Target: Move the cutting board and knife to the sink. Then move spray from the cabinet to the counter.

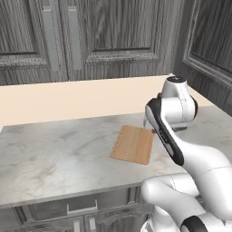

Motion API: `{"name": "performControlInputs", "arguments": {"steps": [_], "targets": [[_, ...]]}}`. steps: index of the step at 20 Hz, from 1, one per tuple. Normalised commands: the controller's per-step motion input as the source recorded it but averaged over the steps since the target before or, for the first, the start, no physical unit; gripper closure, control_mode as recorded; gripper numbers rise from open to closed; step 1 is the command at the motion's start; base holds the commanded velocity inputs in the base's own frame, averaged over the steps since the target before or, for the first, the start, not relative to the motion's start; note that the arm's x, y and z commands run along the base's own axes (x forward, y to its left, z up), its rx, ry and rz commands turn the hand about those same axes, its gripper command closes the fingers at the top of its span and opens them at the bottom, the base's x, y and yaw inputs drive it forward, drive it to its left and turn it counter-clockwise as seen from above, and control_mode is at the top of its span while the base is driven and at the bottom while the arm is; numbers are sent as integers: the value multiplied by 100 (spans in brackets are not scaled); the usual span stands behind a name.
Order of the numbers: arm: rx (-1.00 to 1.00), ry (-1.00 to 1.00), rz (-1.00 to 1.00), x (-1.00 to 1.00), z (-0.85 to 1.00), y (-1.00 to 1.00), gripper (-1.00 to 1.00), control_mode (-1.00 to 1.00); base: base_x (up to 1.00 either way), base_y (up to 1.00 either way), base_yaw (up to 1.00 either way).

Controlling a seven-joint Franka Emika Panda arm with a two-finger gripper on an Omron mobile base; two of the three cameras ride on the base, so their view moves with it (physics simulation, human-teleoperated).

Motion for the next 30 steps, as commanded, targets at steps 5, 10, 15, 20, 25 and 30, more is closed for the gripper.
{"name": "performControlInputs", "arguments": {"steps": [5,10,15,20,25,30], "targets": [[-9,7,-8,0,-42,-20,-100,-100,0,0,0],[-12,3,-3,11,-45,-8,-100,-100,0,0,0],[-12,5,0,21,-48,-1,-100,-100,0,0,0],[-7,8,0,28,-45,-2,-100,-100,0,0,0],[-4,7,0,29,-35,-6,-100,-100,0,0,0],[0,6,0,25,-19,-17,-100,-100,0,0,0]]}}
